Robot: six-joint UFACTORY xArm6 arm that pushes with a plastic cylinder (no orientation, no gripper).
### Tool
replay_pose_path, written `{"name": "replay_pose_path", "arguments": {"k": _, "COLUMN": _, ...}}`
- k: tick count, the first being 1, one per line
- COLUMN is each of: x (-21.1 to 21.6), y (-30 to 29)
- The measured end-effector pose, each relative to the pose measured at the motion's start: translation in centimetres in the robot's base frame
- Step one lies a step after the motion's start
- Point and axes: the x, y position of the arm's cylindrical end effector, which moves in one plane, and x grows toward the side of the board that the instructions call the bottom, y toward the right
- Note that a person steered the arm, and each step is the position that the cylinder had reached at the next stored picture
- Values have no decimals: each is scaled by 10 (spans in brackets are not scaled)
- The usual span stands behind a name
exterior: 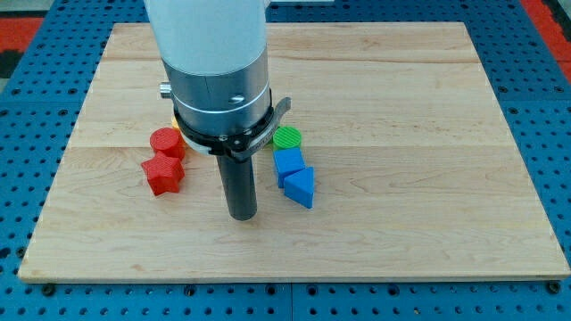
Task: Push the red circle to the top left
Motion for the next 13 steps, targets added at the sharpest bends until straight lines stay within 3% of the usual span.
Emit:
{"name": "replay_pose_path", "arguments": {"k": 3, "x": -71, "y": -17}}
{"name": "replay_pose_path", "arguments": {"k": 4, "x": -71, "y": -17}}
{"name": "replay_pose_path", "arguments": {"k": 6, "x": -98, "y": -75}}
{"name": "replay_pose_path", "arguments": {"k": 7, "x": -81, "y": -77}}
{"name": "replay_pose_path", "arguments": {"k": 8, "x": -69, "y": -118}}
{"name": "replay_pose_path", "arguments": {"k": 9, "x": -82, "y": -142}}
{"name": "replay_pose_path", "arguments": {"k": 10, "x": -142, "y": -156}}
{"name": "replay_pose_path", "arguments": {"k": 13, "x": -238, "y": -150}}
